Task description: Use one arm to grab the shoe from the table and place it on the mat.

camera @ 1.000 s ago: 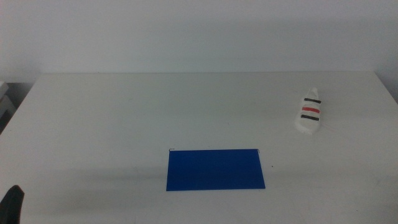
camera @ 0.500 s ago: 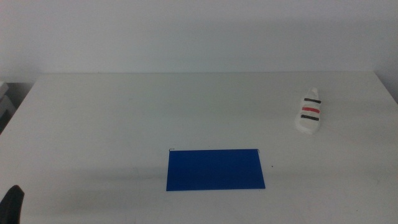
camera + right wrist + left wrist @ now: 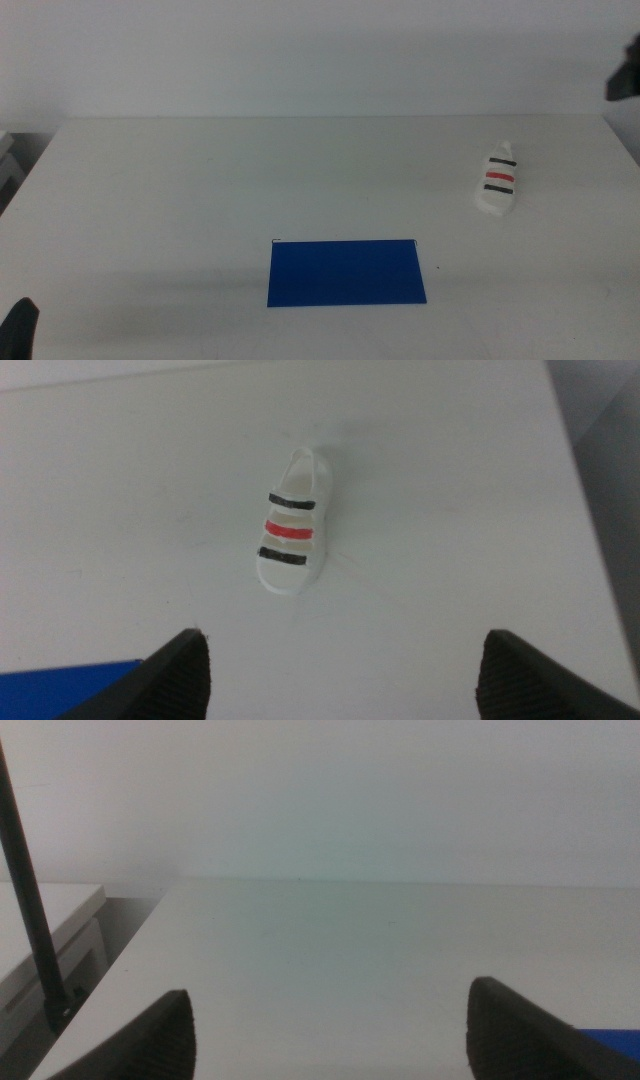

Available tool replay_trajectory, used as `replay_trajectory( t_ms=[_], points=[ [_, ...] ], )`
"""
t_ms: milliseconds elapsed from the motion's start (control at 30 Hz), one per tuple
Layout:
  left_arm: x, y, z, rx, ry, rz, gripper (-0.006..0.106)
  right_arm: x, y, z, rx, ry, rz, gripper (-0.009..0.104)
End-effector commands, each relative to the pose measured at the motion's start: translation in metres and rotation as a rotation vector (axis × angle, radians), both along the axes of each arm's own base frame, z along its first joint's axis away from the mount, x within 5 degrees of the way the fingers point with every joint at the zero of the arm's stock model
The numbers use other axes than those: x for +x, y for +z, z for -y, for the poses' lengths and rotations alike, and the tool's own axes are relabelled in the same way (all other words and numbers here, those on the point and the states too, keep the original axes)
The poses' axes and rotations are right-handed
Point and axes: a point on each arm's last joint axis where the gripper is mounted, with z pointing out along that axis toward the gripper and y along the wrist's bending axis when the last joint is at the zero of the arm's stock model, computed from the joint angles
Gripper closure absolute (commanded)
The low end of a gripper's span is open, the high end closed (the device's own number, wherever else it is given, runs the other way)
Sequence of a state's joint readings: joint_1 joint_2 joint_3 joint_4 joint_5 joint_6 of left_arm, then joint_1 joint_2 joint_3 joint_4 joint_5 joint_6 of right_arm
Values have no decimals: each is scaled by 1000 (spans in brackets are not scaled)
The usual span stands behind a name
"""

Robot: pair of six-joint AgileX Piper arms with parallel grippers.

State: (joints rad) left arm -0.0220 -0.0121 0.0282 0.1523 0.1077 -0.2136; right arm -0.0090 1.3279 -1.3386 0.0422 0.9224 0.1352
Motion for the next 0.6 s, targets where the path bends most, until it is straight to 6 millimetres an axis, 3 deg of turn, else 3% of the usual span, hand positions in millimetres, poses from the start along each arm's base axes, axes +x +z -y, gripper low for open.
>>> replay_trajectory(
  t_ms=[0,300,567],
  points=[
    [-1,5,1,-7,-15,80,8,24,13,-4,23,-12,16,3],
    [-1,5,1,-7,-15,80,8,119,-27,-23,28,-18,-270,3],
    [-1,5,1,-7,-15,80,8,183,-68,-26,23,-26,-325,3]
  ],
)
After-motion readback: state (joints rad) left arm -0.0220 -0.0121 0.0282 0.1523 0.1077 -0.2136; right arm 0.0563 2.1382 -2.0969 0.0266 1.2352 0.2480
